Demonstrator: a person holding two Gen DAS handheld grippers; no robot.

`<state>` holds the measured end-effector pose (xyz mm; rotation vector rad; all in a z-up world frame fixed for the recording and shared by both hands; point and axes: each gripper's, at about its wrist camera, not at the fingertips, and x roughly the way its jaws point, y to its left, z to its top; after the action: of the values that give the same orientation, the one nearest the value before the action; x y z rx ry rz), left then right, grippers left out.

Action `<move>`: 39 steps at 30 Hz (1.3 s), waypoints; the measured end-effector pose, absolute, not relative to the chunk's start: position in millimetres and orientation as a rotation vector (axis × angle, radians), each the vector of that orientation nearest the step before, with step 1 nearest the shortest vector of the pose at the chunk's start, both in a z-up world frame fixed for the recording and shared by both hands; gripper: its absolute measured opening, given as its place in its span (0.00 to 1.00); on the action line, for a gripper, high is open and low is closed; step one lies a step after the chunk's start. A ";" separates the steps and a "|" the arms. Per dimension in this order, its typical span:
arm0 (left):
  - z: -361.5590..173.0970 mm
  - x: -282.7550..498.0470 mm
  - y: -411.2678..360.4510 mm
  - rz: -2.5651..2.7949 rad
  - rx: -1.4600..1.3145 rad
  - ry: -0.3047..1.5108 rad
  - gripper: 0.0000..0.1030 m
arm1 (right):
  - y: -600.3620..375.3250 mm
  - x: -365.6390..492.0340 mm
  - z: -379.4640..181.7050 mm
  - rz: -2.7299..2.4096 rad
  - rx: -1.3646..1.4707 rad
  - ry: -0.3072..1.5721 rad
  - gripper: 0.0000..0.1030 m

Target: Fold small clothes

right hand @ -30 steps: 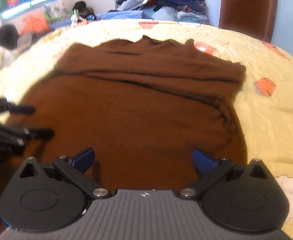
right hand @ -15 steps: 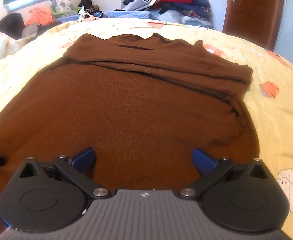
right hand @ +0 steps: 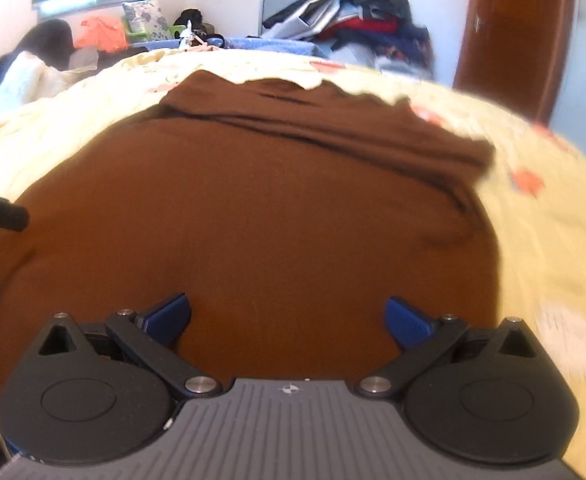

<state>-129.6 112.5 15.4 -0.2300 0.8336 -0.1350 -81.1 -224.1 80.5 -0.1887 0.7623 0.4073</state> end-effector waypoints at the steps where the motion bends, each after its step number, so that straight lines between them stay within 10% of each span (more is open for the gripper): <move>1: 15.7 -135.7 116.0 -0.140 -0.241 0.833 1.00 | -234.5 -89.0 82.5 0.395 -0.173 0.767 1.00; 12: -3.4 -160.5 175.4 -0.424 -0.840 0.921 1.00 | -373.1 -95.0 102.7 0.350 0.681 1.042 1.00; 27: -28.4 -137.5 209.9 -0.546 -1.139 0.993 0.99 | -340.9 -86.8 85.0 0.590 0.847 1.222 1.00; 29: -27.0 -133.4 202.4 -0.535 -1.082 1.018 0.89 | -342.1 -85.8 81.0 0.589 0.874 1.214 1.00; 30: -25.1 -132.6 197.9 -0.501 -1.019 1.050 0.64 | -341.2 -85.2 80.1 0.589 0.881 1.209 0.99; 31: -24.7 -130.7 191.9 -0.460 -0.943 1.089 0.29 | -341.9 -84.8 79.4 0.586 0.880 1.201 0.97; 32: -23.8 -129.8 187.6 -0.437 -0.877 1.110 0.18 | -341.1 -85.0 78.8 0.583 0.867 1.200 0.87; 35: -21.6 -128.3 185.1 -0.449 -0.820 1.133 0.14 | -350.5 -91.9 77.5 0.567 0.854 1.202 0.67; 39: -14.2 -125.0 177.0 -0.430 -0.717 1.132 0.05 | -355.4 -97.5 69.6 0.498 0.806 1.239 0.14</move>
<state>-125.0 177.0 -14.2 -0.7168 1.1318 -0.4305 -97.5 -355.4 69.6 0.8064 1.2386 0.4984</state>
